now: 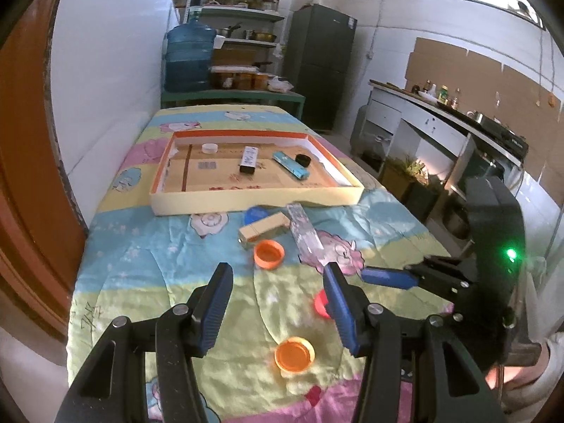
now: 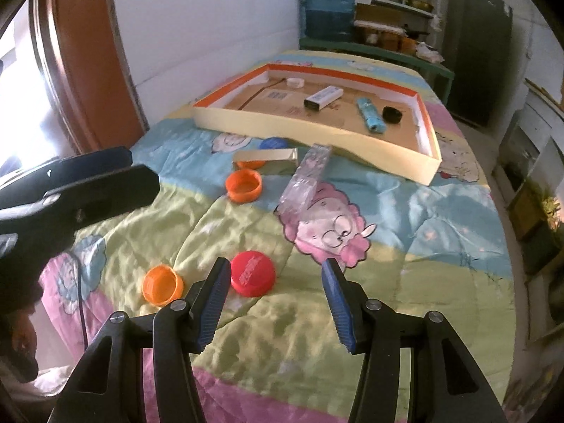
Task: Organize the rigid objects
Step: 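Grasp the orange cap with the left gripper while the right grasps the red cap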
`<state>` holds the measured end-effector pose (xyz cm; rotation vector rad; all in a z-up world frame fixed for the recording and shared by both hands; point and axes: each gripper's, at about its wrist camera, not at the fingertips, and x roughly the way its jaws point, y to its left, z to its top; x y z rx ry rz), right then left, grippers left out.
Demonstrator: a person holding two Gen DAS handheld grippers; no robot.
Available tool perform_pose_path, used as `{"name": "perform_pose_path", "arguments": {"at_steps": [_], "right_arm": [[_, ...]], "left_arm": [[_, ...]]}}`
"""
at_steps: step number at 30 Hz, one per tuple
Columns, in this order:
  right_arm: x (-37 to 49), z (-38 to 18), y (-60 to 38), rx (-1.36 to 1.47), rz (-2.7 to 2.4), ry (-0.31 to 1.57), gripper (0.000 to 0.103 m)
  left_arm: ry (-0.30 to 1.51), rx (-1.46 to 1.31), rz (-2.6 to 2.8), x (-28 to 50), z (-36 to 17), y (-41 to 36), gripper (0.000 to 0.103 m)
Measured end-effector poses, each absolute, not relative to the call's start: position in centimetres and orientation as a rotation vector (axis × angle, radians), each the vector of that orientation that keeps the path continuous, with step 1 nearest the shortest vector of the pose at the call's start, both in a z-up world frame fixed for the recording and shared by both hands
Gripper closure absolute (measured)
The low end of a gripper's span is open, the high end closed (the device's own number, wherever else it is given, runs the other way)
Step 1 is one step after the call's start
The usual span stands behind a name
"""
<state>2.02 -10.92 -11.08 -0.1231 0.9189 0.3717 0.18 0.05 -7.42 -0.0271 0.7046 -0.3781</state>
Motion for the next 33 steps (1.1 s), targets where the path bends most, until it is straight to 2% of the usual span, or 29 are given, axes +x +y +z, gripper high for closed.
{"name": "perform_pose_path", "arguments": {"at_steps": [13, 14, 15, 17, 30, 33], "right_arm": [[2.5, -12.6, -9.8, -0.181, 0.375, 0.904, 0.048], [2.5, -12.6, -9.9, -0.182, 0.376, 0.901, 0.051], [2.4, -12.6, -9.9, -0.182, 0.377, 0.899, 0.062], [2.4, -12.5, -10.2, -0.179, 0.369, 0.892, 0.073], [2.4, -12.1, -12.0, -0.134, 0.338, 0.901, 0.073], [2.4, -12.1, -12.0, -0.13, 0.337, 0.902, 0.073]], "left_arm": [[0.747, -0.006, -0.377, -1.1, -10.2, 0.1, 0.05], [0.749, -0.001, -0.379, -1.2, -10.4, 0.0, 0.05], [0.751, 0.002, -0.382, -1.2, -10.5, -0.1, 0.05], [0.763, 0.005, -0.391, -1.2, -10.9, -0.3, 0.05], [0.823, 0.059, -0.407, -0.7, -13.5, -1.7, 0.05], [0.821, 0.061, -0.402, -0.8, -13.5, -1.7, 0.061]]}}
